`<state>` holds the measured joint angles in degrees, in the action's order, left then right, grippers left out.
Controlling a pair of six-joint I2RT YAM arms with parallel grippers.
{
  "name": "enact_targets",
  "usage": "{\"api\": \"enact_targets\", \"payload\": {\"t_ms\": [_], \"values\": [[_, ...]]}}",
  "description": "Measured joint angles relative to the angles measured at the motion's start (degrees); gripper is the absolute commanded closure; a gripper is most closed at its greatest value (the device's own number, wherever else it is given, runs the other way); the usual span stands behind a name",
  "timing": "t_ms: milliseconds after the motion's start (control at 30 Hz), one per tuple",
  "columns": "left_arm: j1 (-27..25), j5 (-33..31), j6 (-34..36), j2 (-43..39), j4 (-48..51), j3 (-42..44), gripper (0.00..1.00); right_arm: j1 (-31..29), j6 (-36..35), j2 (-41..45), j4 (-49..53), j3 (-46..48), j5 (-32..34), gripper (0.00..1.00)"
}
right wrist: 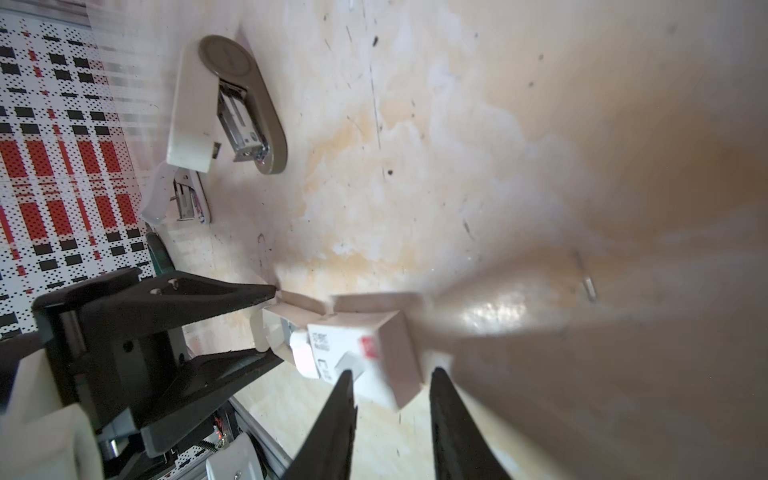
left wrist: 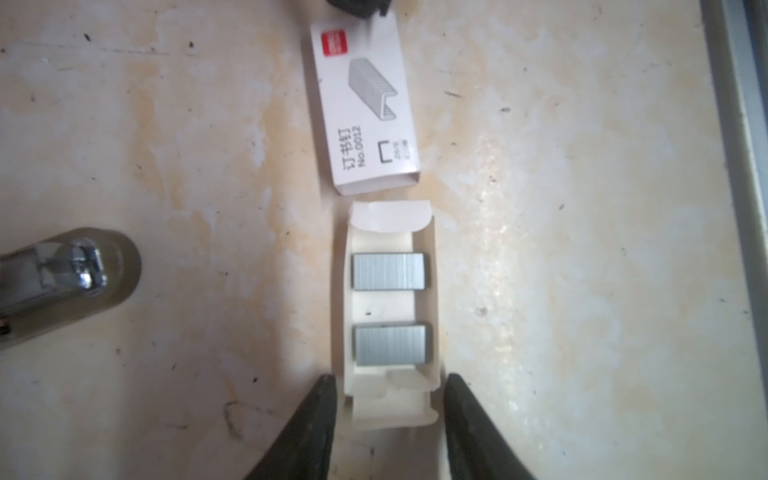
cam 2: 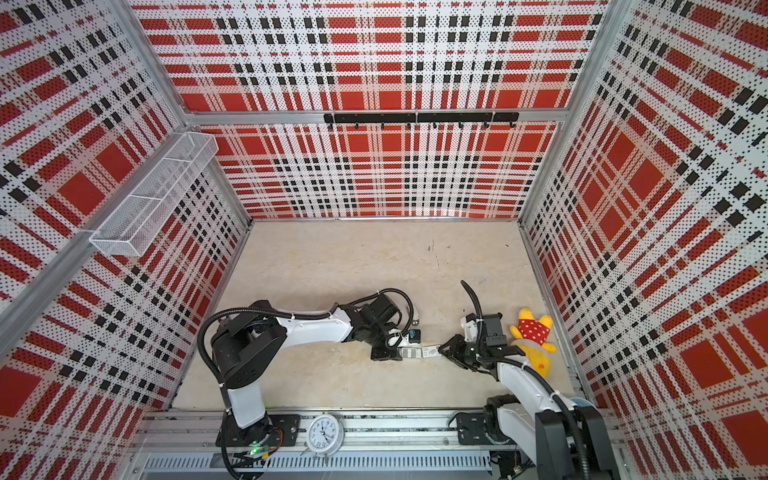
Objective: Load the staples into the stapler
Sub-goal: 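Release the staple tray and raise the left gripper toward the stapler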
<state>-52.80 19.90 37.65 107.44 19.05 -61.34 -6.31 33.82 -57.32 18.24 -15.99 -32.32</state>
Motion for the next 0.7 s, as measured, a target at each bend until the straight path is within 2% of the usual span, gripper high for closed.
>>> {"api": "enact_targets", "payload": {"t_ms": [233, 433, 500, 700], "values": [[0.0, -1.0, 0.2, -0.6, 1.0, 0.0, 0.25, 0.0, 0.2, 3.5, 1.7, -1.2, 1.1, 0.58], [0.0, -1.2, 0.2, -2.1, 6.0, -0.8, 0.18, 0.0, 0.0, 2.9, 2.0, -4.4, 2.0, 0.54], [0.1, -1.0, 0.6, -2.6, 9.6, -3.2, 0.17, 0.1, 0.0, 2.4, 1.7, -5.4, 2.3, 0.54], [1.9, -0.6, 5.5, -2.8, 19.3, -18.8, 0.16, 1.4, -0.2, -1.2, 1.6, -10.4, 3.1, 0.55]]}}
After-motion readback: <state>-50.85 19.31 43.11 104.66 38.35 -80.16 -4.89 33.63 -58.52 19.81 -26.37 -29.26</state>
